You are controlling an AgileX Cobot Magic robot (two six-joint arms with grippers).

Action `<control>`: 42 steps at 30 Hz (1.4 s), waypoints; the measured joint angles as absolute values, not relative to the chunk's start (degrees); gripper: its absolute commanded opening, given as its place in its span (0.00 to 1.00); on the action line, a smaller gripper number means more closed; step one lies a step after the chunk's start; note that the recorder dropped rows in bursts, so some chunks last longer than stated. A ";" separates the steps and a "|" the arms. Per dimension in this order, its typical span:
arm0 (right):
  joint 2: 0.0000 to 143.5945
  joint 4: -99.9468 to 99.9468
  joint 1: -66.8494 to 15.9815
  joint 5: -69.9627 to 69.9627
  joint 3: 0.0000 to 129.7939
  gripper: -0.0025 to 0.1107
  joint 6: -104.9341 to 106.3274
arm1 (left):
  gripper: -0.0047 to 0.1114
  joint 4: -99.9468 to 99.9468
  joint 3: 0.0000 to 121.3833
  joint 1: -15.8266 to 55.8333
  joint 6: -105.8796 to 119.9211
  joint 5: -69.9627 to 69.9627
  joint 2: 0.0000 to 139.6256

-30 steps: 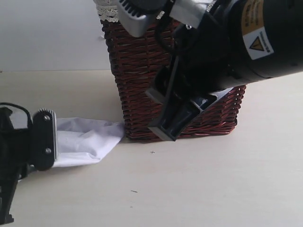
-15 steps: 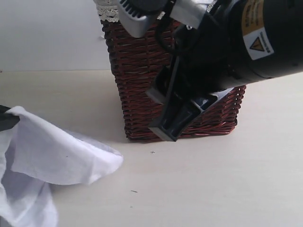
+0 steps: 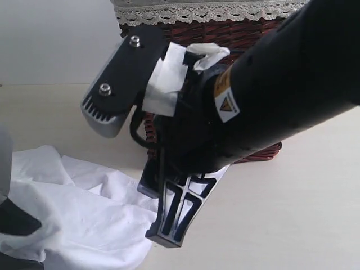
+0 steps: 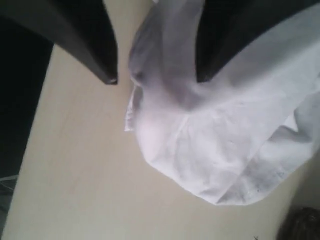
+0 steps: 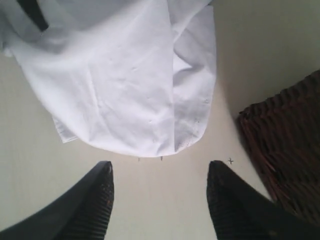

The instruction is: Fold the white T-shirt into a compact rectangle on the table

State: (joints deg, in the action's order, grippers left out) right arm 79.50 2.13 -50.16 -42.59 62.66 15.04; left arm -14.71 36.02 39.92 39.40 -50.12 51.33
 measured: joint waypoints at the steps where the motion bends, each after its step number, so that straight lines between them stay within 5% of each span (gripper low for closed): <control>1: 80.85 0.82 -50.16 -42.59 62.66 0.50 16.45 | 0.67 -14.23 36.39 39.92 39.63 -48.95 49.79; 13: 90.45 -17.83 -55.77 -32.77 62.88 0.61 30.19 | 0.67 13.77 30.90 41.39 15.88 -57.41 40.45; 33: 99.66 -9.28 -59.52 -17.71 66.43 0.61 14.13 | 0.67 9.84 26.84 47.83 12.01 -54.02 38.17; 42: 104.39 -0.46 -60.84 -28.09 68.24 0.44 8.16 | 0.67 9.98 26.61 47.95 11.97 -54.15 38.17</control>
